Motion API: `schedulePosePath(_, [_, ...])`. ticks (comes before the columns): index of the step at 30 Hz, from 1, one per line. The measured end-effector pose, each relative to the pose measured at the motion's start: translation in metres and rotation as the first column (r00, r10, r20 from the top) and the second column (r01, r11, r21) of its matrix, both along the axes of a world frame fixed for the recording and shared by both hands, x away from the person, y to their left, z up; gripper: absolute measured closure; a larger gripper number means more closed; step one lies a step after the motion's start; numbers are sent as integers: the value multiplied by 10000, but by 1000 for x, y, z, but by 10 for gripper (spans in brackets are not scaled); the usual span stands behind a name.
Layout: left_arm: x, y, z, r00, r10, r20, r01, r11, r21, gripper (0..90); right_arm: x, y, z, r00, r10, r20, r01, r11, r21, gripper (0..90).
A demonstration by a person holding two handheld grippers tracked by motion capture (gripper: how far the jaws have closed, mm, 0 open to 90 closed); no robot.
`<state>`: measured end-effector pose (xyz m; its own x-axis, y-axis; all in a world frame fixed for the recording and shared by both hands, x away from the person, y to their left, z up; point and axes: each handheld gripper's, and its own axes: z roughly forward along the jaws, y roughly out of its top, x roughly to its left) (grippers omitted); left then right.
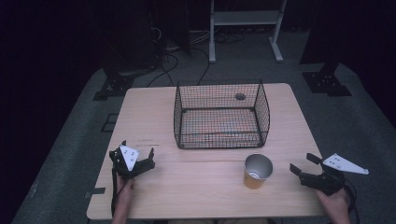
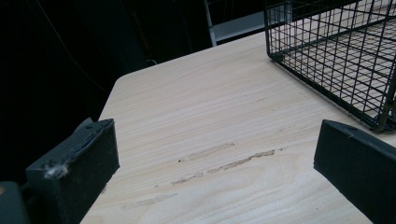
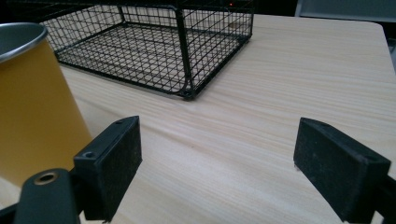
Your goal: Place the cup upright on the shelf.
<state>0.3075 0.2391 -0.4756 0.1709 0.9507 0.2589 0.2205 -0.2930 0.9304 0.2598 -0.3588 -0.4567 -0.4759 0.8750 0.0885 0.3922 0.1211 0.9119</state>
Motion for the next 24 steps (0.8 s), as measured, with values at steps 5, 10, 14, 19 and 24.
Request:
schedulePosePath(5, [0, 0, 0, 10000, 5, 0, -5, 10000, 6, 0, -7, 0, 2, 9998, 175, 9, -175, 9998, -2, 144])
schedulePosePath(10, [0, -1, 0, 10000, 36, -22, -36, 10000, 25, 0, -15, -2, 3, 9995, 323, 27, -323, 9994, -105, 144])
schedulePosePath(14, [0, -1, 0, 10000, 48, -36, -48, 10000, 47, 0, -22, -1, 3, 9987, 513, -24, -513, 9985, -169, 143])
schedulePosePath(19, [0, -1, 0, 10000, 46, -35, -46, 10000, 68, 0, -29, 4, 5, 9964, 847, -14, -847, 9961, -232, 142])
schedulePosePath(24, [0, -1, 0, 10000, 58, -42, -58, 10000, 47, 0, -34, 12, 8, 9928, 1200, 54, -1197, 9919, -434, 142])
